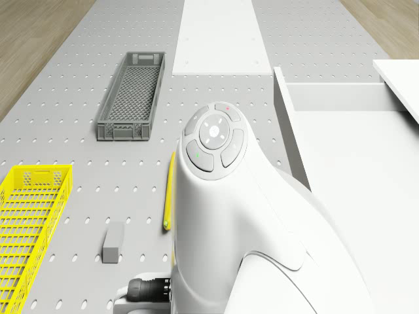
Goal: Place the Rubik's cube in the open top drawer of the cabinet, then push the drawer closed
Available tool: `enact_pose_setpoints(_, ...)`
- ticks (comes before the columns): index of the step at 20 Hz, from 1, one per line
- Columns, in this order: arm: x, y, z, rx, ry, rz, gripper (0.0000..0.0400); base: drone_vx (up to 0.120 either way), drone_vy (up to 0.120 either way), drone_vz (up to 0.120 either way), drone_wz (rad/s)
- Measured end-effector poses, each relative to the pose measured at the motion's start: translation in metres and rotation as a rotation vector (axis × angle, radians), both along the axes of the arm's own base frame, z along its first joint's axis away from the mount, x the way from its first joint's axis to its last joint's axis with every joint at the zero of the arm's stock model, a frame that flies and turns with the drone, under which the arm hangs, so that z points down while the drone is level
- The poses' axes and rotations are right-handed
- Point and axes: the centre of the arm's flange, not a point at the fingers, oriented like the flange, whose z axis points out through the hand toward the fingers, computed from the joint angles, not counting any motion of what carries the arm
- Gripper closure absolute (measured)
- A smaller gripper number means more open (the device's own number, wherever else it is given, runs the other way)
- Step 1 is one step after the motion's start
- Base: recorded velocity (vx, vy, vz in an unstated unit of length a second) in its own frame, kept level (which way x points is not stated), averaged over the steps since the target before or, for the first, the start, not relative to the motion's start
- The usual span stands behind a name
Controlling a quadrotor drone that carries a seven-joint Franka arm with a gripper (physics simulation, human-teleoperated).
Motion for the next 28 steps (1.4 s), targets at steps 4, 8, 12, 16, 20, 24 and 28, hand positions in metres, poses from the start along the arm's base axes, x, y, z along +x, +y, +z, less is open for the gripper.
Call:
enact_pose_setpoints(4,0.0000,0.0000,0.0000,0.000,0.000,0.000,0.0075,0.000,-0.120,0.070,0.000)
enact_pose_setpoints(8,0.0000,0.0000,0.0000,0.000,0.000,0.000,0.0075,0.000,-0.120,0.000,0.000)
enact_pose_setpoints(12,0.0000,0.0000,0.0000,0.000,0.000,0.000,0.0075,0.000,-0.120,0.000,0.000)
enact_pose_setpoints(16,0.0000,0.0000,0.0000,0.000,0.000,0.000,0.0075,0.000,-0.120,0.000,0.000)
enact_pose_setpoints(20,0.0000,0.0000,0.0000,0.000,0.000,0.000,0.0075,0.000,-0.120,0.000,0.000)
enact_pose_setpoints(24,0.0000,0.0000,0.0000,0.000,0.000,0.000,0.0075,0.000,-0.120,0.000,0.000)
enact_pose_setpoints(28,0.0000,0.0000,0.0000,0.000,0.000,0.000,0.0075,0.000,-0.120,0.000,0.000)
